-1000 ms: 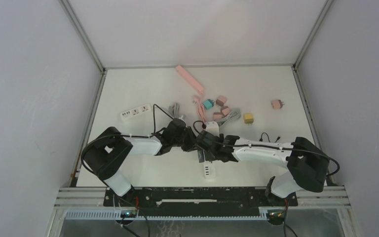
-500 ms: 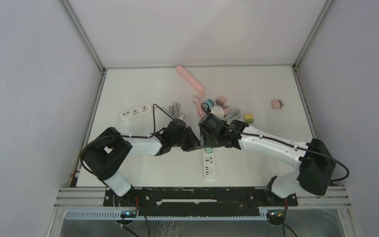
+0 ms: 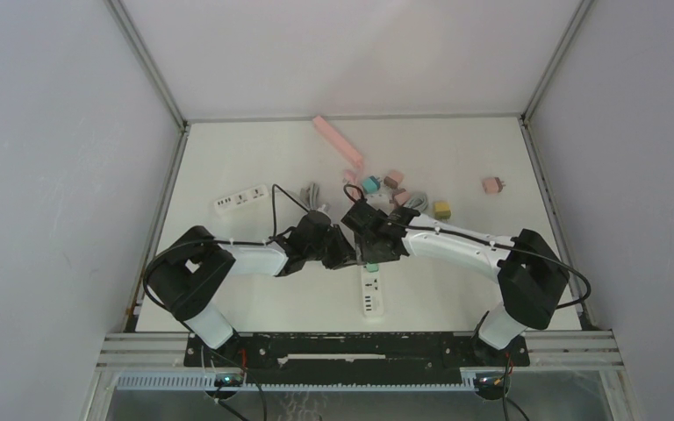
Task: Insert the plug
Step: Press the plug into the socket.
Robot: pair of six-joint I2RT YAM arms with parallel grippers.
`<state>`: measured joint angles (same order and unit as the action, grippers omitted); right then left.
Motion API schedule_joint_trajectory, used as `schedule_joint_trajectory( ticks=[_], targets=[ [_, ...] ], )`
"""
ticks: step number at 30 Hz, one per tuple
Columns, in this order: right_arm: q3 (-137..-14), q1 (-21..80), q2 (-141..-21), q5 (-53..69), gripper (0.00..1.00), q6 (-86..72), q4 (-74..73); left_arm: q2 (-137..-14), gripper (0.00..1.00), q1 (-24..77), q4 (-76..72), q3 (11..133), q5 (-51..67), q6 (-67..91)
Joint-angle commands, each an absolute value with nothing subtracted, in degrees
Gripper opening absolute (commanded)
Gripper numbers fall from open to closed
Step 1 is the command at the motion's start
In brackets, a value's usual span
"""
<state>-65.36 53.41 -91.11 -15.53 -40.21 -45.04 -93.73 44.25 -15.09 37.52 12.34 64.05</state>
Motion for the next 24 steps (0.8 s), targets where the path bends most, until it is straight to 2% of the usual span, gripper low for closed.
schedule_joint_trajectory(
  ticks=[1,8,12,17,24],
  targets=[
    [-67.4,53.0,-91.1,-16.5,0.55,-40.6,-46.1,-92.5,0.23,44.6,-13.4,36.5,11.3,62.4],
    [-67.3,52.9,-91.1,-16.8,0.33,-40.7,-47.2,-91.3,0.25,44.7,-12.7,36.4,10.9,62.4],
    [-67.3,53.4,-91.3,-17.4,0.15,-41.0,-47.8,-89.3,0.28,44.7,-12.5,35.8,10.7,62.5],
    [-67.3,53.9,-92.0,-17.6,0.0,-40.8,-48.1,-86.8,0.3,45.5,-11.7,35.0,11.1,63.2],
    [-66.5,54.7,-91.9,-17.1,0.0,-40.7,-47.1,-88.5,0.33,48.7,-12.3,35.4,12.3,65.0]
  ],
)
